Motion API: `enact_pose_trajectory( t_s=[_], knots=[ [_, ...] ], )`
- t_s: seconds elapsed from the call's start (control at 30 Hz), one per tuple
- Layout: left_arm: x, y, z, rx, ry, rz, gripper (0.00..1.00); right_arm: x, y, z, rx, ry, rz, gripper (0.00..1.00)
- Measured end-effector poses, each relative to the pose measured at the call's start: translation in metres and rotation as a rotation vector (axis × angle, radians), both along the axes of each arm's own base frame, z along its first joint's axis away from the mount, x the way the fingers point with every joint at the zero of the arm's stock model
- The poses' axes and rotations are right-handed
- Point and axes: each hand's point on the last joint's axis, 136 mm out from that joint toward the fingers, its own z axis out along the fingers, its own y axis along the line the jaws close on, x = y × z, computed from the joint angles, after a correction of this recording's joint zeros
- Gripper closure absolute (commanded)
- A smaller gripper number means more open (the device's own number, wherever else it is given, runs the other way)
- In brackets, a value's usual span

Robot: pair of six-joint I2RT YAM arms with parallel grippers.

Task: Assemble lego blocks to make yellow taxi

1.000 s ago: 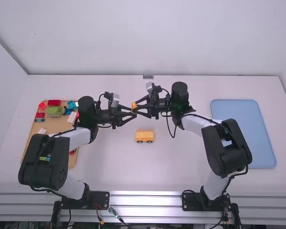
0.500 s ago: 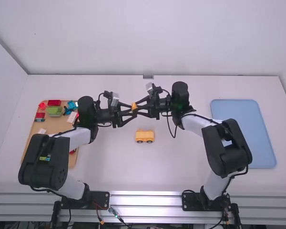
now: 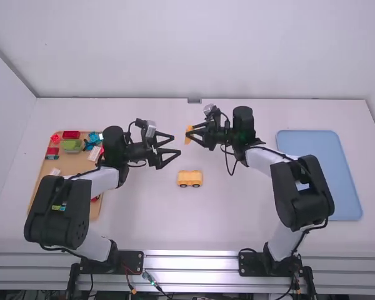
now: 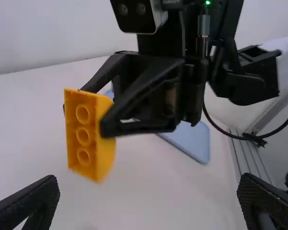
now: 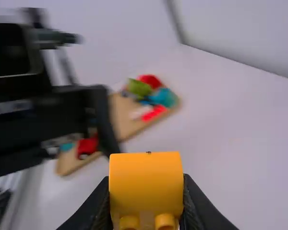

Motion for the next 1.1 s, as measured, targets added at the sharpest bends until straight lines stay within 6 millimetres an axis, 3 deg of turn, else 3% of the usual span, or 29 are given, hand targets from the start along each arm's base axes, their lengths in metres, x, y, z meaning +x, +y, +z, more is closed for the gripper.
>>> enact_pose_trajectory(
  t_s=[0.1, 0.17, 0.23, 0.43, 0.63, 0.93, 1.1],
  knots=[
    [0.01, 0.009, -0.021, 0.029, 0.117, 0.09, 0.01, 0.014, -0.028, -0.036, -0.151, 0.065, -0.142, 0.99],
    [0.021, 0.019, -0.033, 0.06, 0.167, 0.184, 0.01, 0.009, -0.041, -0.058, -0.282, 0.105, -0.194, 0.99],
    [0.027, 0.024, -0.037, 0.075, 0.176, 0.23, 0.01, 0.0, -0.049, -0.068, -0.381, 0.117, -0.208, 1.0],
    [0.042, 0.037, -0.045, 0.125, 0.16, 0.346, 0.01, -0.04, -0.063, -0.071, -0.762, 0.087, -0.109, 1.0],
    [0.046, 0.041, -0.047, 0.142, 0.153, 0.376, 0.01, -0.079, -0.075, -0.084, -1.067, 0.007, 0.11, 1.0],
    [0.049, 0.042, -0.046, 0.149, 0.153, 0.385, 0.01, -0.101, -0.094, -0.124, -1.259, -0.07, 0.37, 1.0],
    [0.049, 0.042, -0.046, 0.152, 0.148, 0.384, 0.01, -0.103, -0.097, -0.149, -1.294, -0.06, 0.45, 1.0]
  ],
)
